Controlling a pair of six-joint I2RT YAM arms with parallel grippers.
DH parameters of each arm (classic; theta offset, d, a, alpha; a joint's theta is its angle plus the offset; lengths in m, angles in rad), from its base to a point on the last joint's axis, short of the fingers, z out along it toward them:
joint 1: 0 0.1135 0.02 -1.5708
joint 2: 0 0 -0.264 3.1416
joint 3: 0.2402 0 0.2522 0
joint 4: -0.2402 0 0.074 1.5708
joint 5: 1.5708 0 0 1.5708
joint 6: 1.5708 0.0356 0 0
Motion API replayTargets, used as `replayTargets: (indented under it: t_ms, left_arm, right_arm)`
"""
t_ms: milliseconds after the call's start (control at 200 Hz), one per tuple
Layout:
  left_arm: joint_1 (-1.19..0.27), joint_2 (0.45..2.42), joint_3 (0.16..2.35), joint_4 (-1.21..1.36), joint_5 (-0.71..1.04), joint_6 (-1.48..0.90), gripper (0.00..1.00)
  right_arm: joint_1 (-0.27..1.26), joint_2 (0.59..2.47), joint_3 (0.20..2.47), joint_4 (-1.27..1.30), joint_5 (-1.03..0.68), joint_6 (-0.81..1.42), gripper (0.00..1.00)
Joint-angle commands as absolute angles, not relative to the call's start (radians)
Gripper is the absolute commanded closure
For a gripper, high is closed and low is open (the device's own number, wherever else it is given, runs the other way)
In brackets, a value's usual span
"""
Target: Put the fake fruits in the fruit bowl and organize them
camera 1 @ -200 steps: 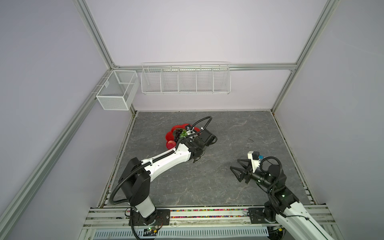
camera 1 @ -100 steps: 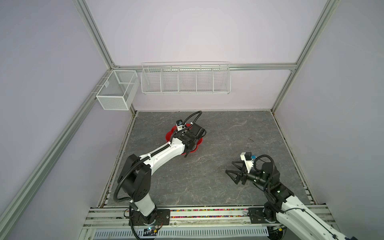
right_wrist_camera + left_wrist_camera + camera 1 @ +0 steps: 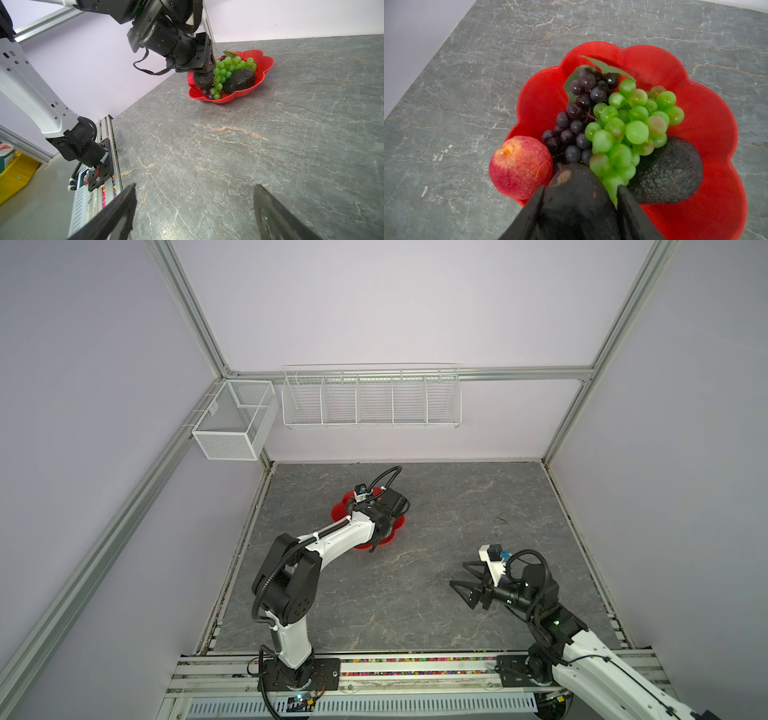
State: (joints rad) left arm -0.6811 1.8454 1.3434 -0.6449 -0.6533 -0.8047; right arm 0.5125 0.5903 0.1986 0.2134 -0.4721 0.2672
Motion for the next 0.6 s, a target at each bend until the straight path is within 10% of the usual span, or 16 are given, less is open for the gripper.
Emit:
replayTargets:
  t_ms: [0, 595]
  left_arm:
    - [-0.687, 1.892, 1.393, -0.677, -0.626, -0.831, 0.49]
    - [-0.692, 1.743, 1.383, -0.645, -0.678, -0.754, 0.33]
  right_arm:
    - [0.520, 0.598, 0.219, 0.209, -0.456, 0.242, 0.11]
    - [0.523, 0.588, 0.236, 0.140, -0.348, 0.235, 0.11]
